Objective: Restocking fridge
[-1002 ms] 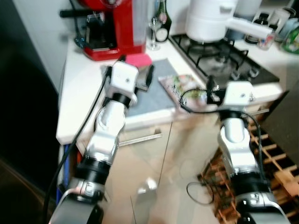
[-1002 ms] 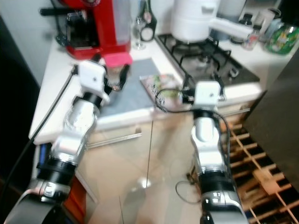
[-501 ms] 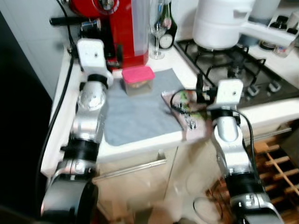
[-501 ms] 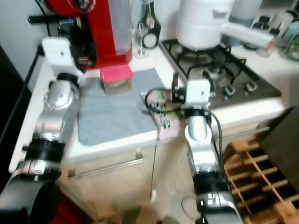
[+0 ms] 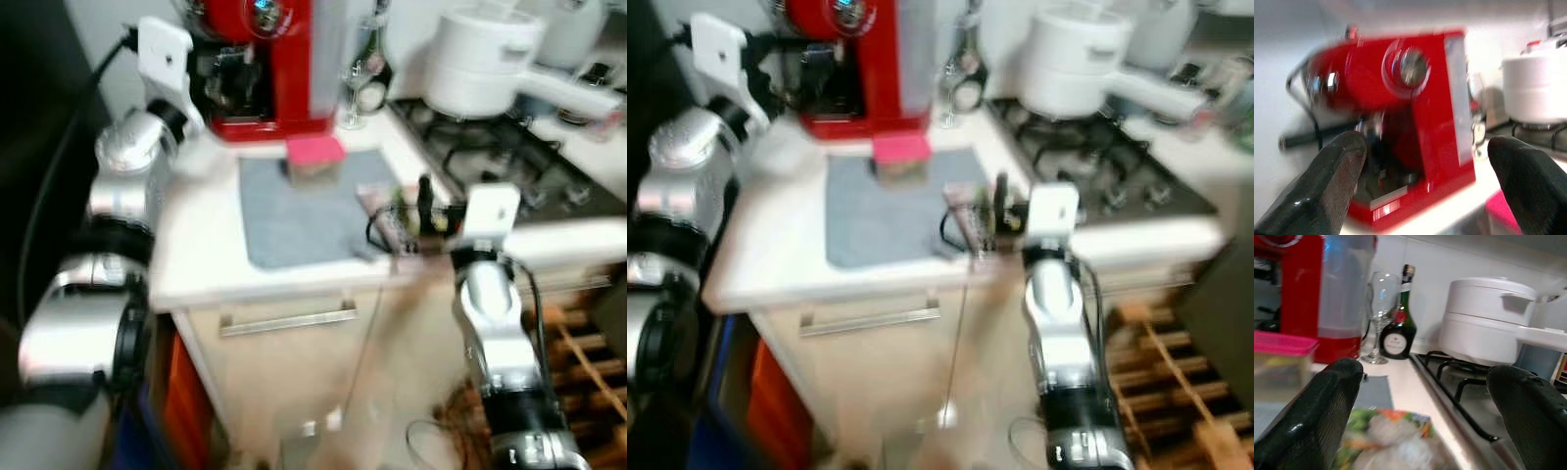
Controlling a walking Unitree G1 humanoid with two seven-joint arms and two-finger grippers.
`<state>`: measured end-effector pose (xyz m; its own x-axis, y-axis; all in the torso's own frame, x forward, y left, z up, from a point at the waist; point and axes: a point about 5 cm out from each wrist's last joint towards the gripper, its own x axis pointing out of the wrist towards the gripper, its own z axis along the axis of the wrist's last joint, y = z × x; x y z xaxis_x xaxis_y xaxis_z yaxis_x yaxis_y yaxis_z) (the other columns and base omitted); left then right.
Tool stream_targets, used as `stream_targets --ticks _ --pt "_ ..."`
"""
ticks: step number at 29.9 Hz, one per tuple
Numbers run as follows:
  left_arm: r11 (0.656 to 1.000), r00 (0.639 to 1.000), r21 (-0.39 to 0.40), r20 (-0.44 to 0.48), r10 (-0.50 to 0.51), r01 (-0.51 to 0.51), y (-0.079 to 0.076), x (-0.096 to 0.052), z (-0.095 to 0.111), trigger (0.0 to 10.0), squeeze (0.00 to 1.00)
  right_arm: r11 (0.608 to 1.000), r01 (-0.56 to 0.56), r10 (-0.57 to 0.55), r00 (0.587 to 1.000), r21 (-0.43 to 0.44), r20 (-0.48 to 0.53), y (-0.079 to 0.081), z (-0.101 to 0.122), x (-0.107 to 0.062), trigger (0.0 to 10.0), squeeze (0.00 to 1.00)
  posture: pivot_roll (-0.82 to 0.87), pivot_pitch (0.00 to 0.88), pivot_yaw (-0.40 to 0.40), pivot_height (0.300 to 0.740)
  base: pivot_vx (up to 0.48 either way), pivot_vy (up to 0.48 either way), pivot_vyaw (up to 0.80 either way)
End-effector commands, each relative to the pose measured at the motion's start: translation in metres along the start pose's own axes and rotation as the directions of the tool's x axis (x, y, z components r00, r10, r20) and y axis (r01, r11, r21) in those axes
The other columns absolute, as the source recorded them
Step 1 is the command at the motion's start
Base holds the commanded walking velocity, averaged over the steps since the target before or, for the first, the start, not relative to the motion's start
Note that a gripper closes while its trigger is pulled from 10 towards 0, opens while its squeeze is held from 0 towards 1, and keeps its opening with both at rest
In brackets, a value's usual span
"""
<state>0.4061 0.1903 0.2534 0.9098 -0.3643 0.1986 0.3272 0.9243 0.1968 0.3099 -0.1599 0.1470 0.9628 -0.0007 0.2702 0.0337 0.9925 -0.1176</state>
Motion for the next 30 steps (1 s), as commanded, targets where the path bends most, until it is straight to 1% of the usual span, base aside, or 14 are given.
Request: stream_targets --ticks 1,2,3,4,5,7,12,17,21,25,26,30 --pt "1.000 0.999 -0.014 -0.034 0.027 -0.028 0.002 0.001 -0.004 10.0 0.00 1.000 -0.004 0.004 1.000 0.004 -0.003 -0.001 0.003 -0.003 10.0 0.29 -0.16 0.000 -0.004 0.740 0.000 0.000 0.00" --pt "1.000 0.999 -0.014 -0.034 0.027 -0.028 0.002 0.001 -0.004 10.0 0.00 1.000 -0.004 0.004 1.000 0.004 -0.003 -0.001 0.003 -0.003 10.0 0.29 -0.16 0.000 -0.004 0.740 0.000 0.000 0.00" --pt "0.999 0.999 -0.018 -0.041 0.030 -0.031 0.002 0.001 -0.007 10.0 0.00 1.000 -0.003 0.003 1.000 0.001 -0.009 -0.002 0.003 -0.007 10.0 0.29 -0.16 0.000 -0.006 0.740 0.000 0.000 0.00" --pt "0.997 0.996 -0.043 -0.077 0.055 -0.058 0.004 -0.002 -0.016 10.0 0.00 1.000 -0.006 0.005 0.999 -0.002 -0.038 -0.004 0.001 -0.014 10.0 0.29 -0.17 0.000 -0.017 0.740 0.000 0.000 0.00" --pt "0.997 0.996 -0.043 -0.077 0.055 -0.058 0.004 -0.002 -0.016 10.0 0.00 1.000 -0.006 0.005 0.999 -0.002 -0.038 -0.004 0.001 -0.014 10.0 0.29 -0.17 0.000 -0.017 0.740 0.000 0.000 0.00" --pt "0.993 0.989 -0.080 -0.131 0.073 -0.084 0.003 -0.006 -0.029 10.0 0.00 1.000 -0.026 0.025 0.997 -0.008 -0.073 -0.004 -0.002 -0.024 10.0 0.29 -0.18 0.016 -0.026 0.740 0.000 0.000 0.00" --pt "0.990 0.981 -0.080 -0.165 0.104 -0.118 0.002 -0.008 -0.037 10.0 0.00 0.999 -0.031 0.030 0.995 -0.010 -0.091 -0.003 0.000 -0.035 10.0 0.29 -0.19 0.042 -0.024 0.740 0.000 0.000 0.00" --pt "0.990 0.970 -0.022 -0.203 0.133 -0.140 -0.006 -0.004 -0.042 10.0 0.00 1.000 -0.027 0.026 0.993 -0.008 -0.117 -0.002 0.002 -0.043 10.0 0.29 -0.20 0.072 -0.024 0.740 0.000 0.000 0.00" --pt "0.976 0.939 0.049 -0.265 0.219 -0.214 -0.016 0.001 -0.048 10.0 0.00 0.999 -0.040 0.039 0.988 -0.005 -0.152 0.002 -0.001 -0.050 10.0 0.29 -0.20 0.088 -0.017 0.740 0.000 0.000 0.00" --pt "0.970 0.928 0.064 -0.281 0.245 -0.236 -0.019 0.002 -0.050 10.0 0.00 0.999 -0.036 0.036 0.987 -0.003 -0.158 0.003 0.000 -0.052 10.0 0.29 -0.21 0.088 -0.014 0.740 0.000 0.000 0.00" --pt "0.971 0.929 0.049 -0.283 0.237 -0.233 -0.024 0.004 -0.050 10.0 0.00 0.999 -0.031 0.030 0.986 -0.004 -0.163 0.002 0.001 -0.053 10.0 0.29 -0.21 0.090 -0.013 0.740 0.000 0.000 0.00" --pt "0.982 0.944 0.042 -0.269 0.191 -0.187 -0.037 0.010 -0.050 10.0 0.00 1.000 -0.030 0.028 0.984 -0.007 -0.174 0.000 0.000 -0.054 10.0 0.29 -0.21 0.087 -0.016 0.740 0.000 0.000 0.00"
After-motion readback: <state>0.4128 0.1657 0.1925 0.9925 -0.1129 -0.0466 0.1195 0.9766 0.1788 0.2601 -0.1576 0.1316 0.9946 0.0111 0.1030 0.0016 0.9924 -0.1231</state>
